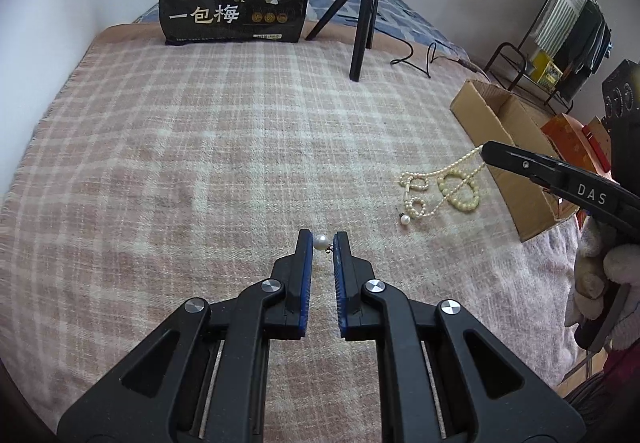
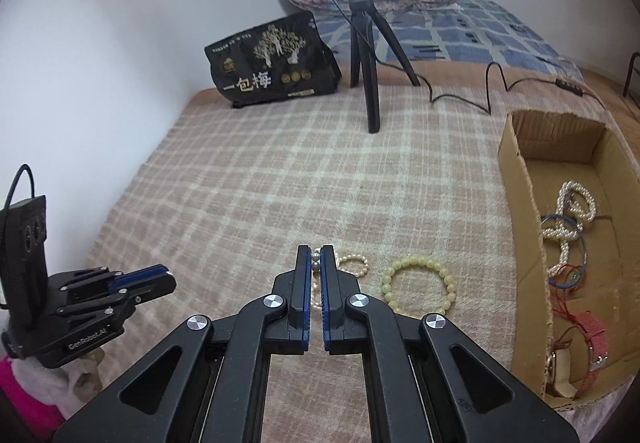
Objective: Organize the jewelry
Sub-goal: 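Carry the pearl earring and pearl necklace over the cardboard box with both tools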
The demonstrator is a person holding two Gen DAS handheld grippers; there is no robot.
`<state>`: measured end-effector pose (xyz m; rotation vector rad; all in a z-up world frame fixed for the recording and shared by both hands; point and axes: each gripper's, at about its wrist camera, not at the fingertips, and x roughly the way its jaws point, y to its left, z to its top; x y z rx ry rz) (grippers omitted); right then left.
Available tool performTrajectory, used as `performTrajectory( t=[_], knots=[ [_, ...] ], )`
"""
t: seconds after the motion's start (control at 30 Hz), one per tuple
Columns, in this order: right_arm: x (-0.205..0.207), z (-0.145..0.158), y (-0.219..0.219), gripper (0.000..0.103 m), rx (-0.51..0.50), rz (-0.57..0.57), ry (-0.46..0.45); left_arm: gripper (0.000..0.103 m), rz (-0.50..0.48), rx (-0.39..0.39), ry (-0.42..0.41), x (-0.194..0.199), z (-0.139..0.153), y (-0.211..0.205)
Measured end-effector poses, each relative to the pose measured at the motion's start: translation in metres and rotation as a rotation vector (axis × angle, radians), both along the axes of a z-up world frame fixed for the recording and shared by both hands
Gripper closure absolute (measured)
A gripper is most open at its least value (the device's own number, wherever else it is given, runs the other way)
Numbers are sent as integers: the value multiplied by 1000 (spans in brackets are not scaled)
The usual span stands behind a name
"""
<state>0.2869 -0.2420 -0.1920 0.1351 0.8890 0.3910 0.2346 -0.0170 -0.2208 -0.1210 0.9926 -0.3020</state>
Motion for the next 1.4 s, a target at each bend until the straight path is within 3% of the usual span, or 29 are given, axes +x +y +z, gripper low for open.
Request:
performTrajectory(
  t=[0.57,1.1,1.4],
  knots=[
    [-21,52,-27,100,17,-57,-128,94,-16,-21,-58,-11,28,-11],
    [-63,112,-50,100,27,-101,-241,94,-106,-45,-106,-24,57,-62],
    [-85,129,-70,100,-1,-156,-274,94,-161,-74,-122,-36,76,-87]
  ],
)
